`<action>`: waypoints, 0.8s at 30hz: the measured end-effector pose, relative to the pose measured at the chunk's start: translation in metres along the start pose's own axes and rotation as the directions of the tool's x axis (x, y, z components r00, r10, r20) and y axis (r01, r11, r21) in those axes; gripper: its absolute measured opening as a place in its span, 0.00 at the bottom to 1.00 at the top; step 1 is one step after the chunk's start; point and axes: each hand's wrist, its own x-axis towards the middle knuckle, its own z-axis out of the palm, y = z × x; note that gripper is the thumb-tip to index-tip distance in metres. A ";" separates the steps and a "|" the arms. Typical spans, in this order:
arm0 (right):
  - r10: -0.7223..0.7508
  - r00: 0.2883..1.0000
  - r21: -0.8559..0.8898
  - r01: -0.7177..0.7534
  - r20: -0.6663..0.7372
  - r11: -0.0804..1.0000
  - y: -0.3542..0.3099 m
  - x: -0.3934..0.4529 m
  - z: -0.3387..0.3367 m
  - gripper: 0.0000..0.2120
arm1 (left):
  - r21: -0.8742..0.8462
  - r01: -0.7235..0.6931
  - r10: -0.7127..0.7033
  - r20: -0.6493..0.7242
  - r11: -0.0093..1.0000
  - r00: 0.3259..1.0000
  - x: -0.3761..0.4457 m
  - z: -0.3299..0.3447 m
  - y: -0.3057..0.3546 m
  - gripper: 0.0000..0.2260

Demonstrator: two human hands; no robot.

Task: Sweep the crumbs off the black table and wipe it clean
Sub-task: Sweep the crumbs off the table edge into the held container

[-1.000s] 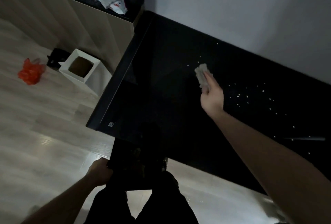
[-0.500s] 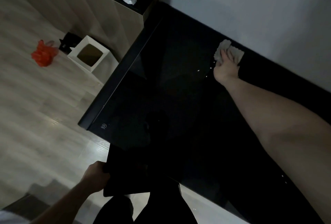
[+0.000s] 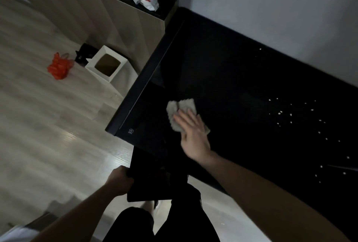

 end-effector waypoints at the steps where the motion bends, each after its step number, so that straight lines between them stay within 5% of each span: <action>1: -0.028 0.999 0.028 0.027 0.031 0.999 -0.013 -0.018 0.013 0.33 | 0.009 -0.007 0.007 0.004 1.000 1.000 0.000 -0.001 -0.003 0.14; 6: -0.125 0.975 0.177 0.093 0.185 0.980 -0.063 -0.091 0.061 0.34 | -0.002 -0.022 0.022 0.006 1.000 1.000 -0.008 -0.007 -0.015 0.11; 11: -0.028 0.983 0.419 -0.051 0.180 0.907 -0.077 -0.103 0.035 0.30 | 0.020 -0.018 0.019 -0.011 1.000 1.000 -0.010 -0.010 -0.029 0.11; 16: 0.178 0.979 0.438 -0.118 -0.100 0.891 -0.040 -0.056 -0.025 0.30 | 0.042 -0.018 0.019 -0.018 0.999 1.000 -0.006 -0.009 -0.031 0.13; 24: 0.493 0.780 0.252 -0.425 -0.385 0.869 0.079 0.062 -0.148 0.27 | 0.011 -0.004 0.004 -0.007 1.000 1.000 0.004 -0.004 -0.014 0.12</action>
